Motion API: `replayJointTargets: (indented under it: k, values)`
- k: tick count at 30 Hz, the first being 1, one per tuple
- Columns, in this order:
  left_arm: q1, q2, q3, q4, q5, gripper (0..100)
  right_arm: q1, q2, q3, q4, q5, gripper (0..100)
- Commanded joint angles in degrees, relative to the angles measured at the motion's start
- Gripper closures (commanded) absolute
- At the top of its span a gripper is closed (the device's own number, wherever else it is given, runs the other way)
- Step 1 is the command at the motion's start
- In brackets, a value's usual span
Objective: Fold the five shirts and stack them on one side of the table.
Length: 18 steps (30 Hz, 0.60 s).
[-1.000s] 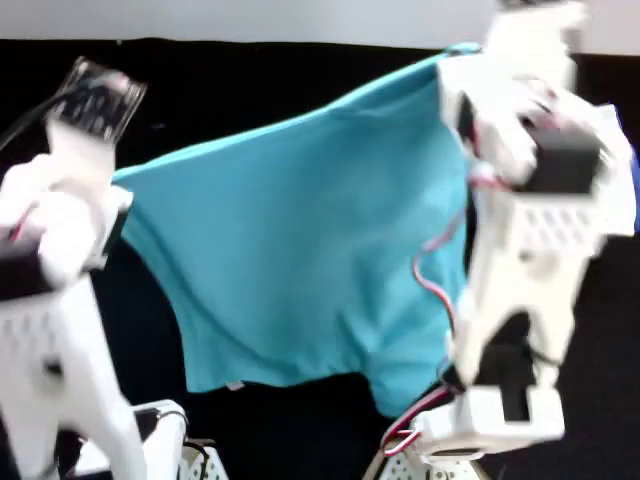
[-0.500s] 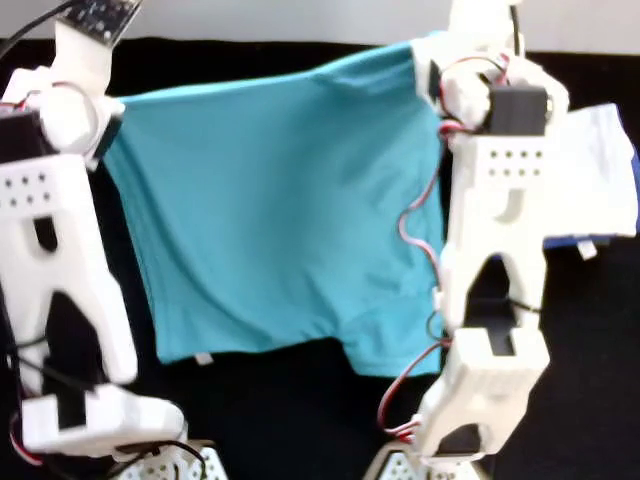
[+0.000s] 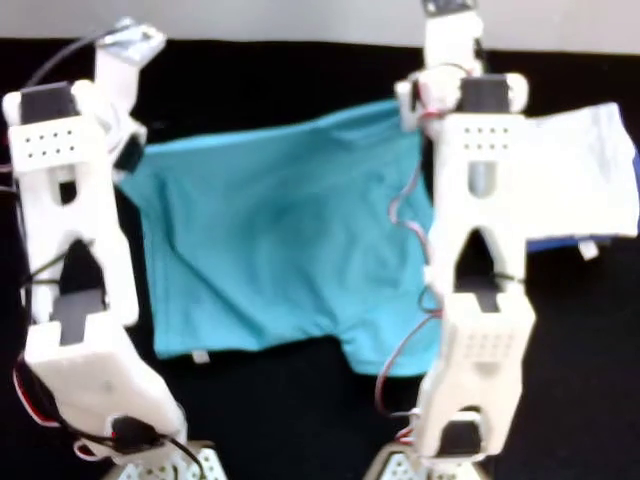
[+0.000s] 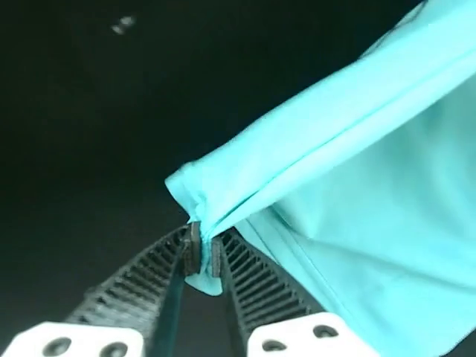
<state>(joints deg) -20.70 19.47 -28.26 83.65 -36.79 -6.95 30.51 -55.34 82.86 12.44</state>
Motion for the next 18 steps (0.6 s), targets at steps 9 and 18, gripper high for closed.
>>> replayJointTargets:
  k: [9,18]
  values:
    - [0.7,6.0,-0.6,10.1,-0.5,99,-0.2,2.0,-3.3,11.8,-0.3,99.3]
    - [-0.7,3.1,1.5,17.5,-0.4,99,0.9,-2.7,-1.5,18.3,-0.3,99.3]
